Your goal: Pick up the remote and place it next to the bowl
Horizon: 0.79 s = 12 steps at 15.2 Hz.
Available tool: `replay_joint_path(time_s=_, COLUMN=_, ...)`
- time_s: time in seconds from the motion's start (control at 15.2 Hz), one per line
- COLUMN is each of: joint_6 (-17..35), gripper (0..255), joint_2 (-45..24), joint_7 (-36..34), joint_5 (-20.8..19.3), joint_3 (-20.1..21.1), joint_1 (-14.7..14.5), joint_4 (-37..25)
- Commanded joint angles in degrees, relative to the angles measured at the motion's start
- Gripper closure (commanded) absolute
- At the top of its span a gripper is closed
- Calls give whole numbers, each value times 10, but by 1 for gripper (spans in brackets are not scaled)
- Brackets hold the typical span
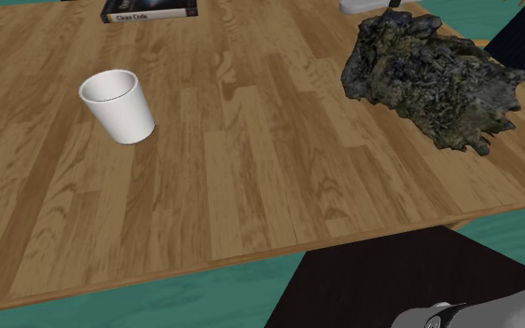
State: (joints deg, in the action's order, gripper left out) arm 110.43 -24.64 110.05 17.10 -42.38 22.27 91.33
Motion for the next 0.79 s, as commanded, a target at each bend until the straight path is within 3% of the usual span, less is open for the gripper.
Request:
replay_joint_path(time_s=0.0, joint_6=14, gripper=255, joint_2=-6, joint_7=4, joint_5=5, joint_3=2, joint_1=2, joint_4=9)
replay_joint_path(time_s=0.73, joint_6=83, gripper=255, joint_2=-36, joint_7=20, joint_5=30, joint_3=17, joint_1=7, joint_4=55)
